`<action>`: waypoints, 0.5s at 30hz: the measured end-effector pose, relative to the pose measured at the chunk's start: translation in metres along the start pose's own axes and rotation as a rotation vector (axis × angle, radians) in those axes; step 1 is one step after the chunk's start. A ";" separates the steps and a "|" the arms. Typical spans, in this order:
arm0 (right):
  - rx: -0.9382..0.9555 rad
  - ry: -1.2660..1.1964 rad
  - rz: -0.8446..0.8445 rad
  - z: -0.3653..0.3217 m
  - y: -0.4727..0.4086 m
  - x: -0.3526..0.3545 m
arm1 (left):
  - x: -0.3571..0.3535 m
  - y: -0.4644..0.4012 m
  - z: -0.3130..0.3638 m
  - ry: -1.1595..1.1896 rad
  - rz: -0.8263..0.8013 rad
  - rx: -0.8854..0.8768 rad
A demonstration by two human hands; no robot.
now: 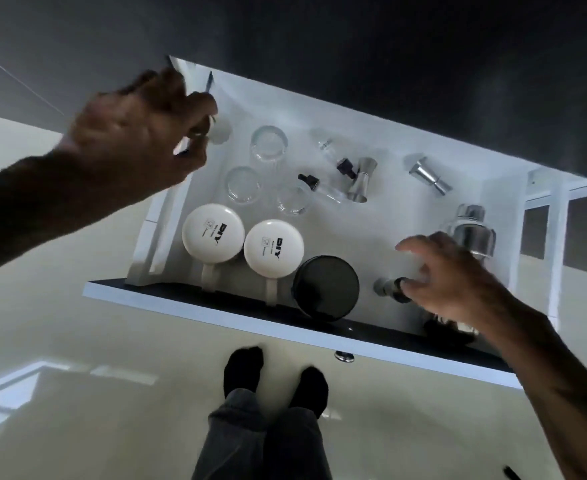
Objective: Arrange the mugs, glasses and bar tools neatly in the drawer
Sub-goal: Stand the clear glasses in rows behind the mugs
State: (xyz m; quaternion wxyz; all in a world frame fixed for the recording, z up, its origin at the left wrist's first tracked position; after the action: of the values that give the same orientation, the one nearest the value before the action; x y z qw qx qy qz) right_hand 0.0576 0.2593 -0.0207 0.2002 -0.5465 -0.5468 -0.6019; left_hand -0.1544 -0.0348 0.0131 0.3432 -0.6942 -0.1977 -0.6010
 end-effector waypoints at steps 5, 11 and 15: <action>0.040 -0.077 -0.084 0.019 0.018 -0.042 | 0.077 0.008 0.092 0.467 0.047 0.104; 0.000 -0.164 0.007 0.044 0.021 -0.041 | 0.040 -0.019 0.264 0.498 -0.231 -0.100; -0.004 -0.110 -0.076 0.055 0.029 -0.048 | -0.011 -0.010 0.310 0.306 -0.504 -0.238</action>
State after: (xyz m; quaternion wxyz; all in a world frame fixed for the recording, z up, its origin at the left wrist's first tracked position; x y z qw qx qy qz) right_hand 0.1218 0.2807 -0.0602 0.1454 -0.5581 -0.5761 -0.5792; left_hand 0.0533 0.1950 -0.0077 0.1256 -0.5602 -0.2377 -0.7835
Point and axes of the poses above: each hand's wrist, its own y-axis away from the middle knuckle, its own x-axis out of the back of the hand, z = x × y, the point moved 7 cm from there along -y, towards the middle knuckle, and after that the axes turned 14 degrees about z, right-handed, at the moved point
